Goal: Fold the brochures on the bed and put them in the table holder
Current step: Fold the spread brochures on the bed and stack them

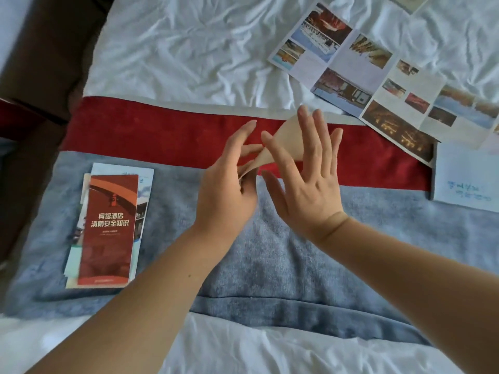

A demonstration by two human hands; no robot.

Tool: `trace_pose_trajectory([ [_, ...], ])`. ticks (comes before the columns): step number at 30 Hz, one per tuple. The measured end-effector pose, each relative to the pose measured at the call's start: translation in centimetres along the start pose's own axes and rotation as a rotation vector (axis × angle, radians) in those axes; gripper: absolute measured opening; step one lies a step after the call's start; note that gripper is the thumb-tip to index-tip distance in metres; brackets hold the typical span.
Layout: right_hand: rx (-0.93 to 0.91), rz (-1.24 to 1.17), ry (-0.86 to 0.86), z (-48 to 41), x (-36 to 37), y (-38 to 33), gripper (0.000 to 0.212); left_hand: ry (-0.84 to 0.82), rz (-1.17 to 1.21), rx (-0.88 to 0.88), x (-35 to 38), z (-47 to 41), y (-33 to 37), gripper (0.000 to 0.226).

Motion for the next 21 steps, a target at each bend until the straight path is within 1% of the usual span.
trace_pose_trajectory([
  [3, -0.061, 0.056, 0.068, -1.0, -0.2, -1.1, 0.053, 0.048, -0.015, 0.036, -0.6, -0.5, 0.3, 0.075],
  [5, -0.096, 0.091, 0.084, -1.1, 0.0, -1.5, 0.062, 0.03, -0.047, 0.049, -0.6, -0.4, 0.1, 0.074],
  [7, -0.12, 0.102, 0.082, -0.9, 0.3, -1.7, 0.069, -0.004, -0.077, 0.08, -0.5, -0.2, -0.1, 0.073],
  [9, -0.108, 0.09, 0.069, -0.7, 0.8, -1.8, 0.069, -0.053, -0.142, 0.15, -0.3, 0.0, 0.1, 0.076],
  [11, -0.076, 0.088, 0.058, -0.3, 1.1, -1.6, 0.067, -0.11, -0.264, 0.214, -0.1, 0.3, 0.4, 0.082],
  [14, -0.041, 0.095, 0.026, 0.2, 1.3, -1.2, 0.074, -0.16, -0.458, 0.282, 0.3, 0.4, 0.9, 0.078],
  [17, -0.02, 0.08, -0.017, 0.5, 1.4, -1.0, 0.081, -0.184, -0.567, 0.288, 0.4, 0.0, 1.0, 0.081],
  [19, -0.001, 0.071, -0.07, 0.5, 1.6, -1.1, 0.085, -0.185, -0.635, 0.289, 0.1, -0.4, 0.8, 0.085],
  [21, -0.002, 0.06, -0.158, 0.5, 2.1, -1.4, 0.088, -0.184, -0.721, 0.29, -0.4, -0.6, 0.4, 0.083],
])
Point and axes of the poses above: each hand's wrist, its own z-axis away from the middle knuckle, its own x-axis out of the palm, y = z × x, the point moved 6 cm from there along -z, towards the middle knuckle, and after that the axes turned 6 degrees about x, right-handed, at the moved point
